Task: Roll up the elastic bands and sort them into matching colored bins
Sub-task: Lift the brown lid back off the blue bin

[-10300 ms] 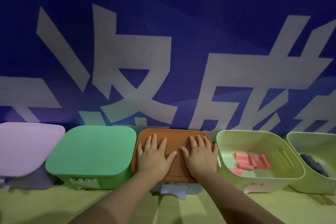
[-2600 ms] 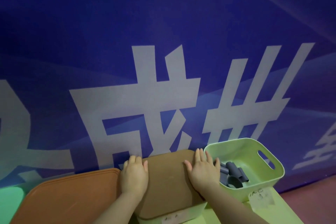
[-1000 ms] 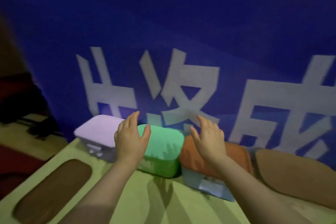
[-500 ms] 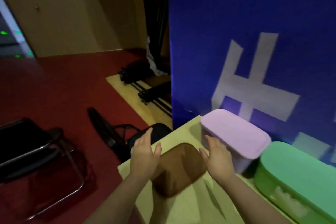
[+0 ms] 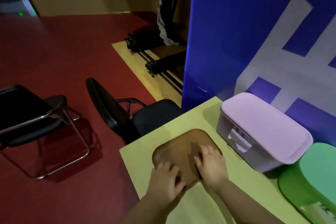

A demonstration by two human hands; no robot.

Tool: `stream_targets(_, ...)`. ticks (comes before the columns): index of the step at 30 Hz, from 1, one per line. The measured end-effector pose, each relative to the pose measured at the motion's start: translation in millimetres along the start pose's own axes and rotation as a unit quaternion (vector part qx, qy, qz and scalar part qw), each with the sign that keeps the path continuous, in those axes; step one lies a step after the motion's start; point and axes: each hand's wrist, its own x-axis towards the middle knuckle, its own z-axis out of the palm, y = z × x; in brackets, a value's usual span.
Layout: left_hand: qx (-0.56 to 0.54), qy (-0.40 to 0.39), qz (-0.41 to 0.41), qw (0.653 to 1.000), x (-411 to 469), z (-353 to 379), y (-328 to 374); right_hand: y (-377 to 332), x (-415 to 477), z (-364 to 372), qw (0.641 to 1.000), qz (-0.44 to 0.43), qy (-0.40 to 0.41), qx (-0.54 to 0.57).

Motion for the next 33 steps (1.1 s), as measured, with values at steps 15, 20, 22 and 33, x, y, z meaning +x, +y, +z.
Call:
stream_targets(15, -0.018, 0.004, 0.028, 0.999, 5, 31, 13, 19, -20, 41, 0.998, -0.031, -0.051, -0.036)
stream_targets(20, -0.012, 0.005, 0.051, 0.999, 1, 29, 18, 23, -24, 38, 0.995, -0.055, -0.073, -0.034)
stream_targets(22, -0.005, 0.014, 0.055, 0.998, 4, 21, 21, 27, -29, 31, 0.995, -0.064, -0.066, -0.037)
stream_targets(33, -0.025, 0.26, 0.122, 0.957, 11, -48, 40, 41, -37, -41, 0.987, -0.027, 0.159, -0.019)
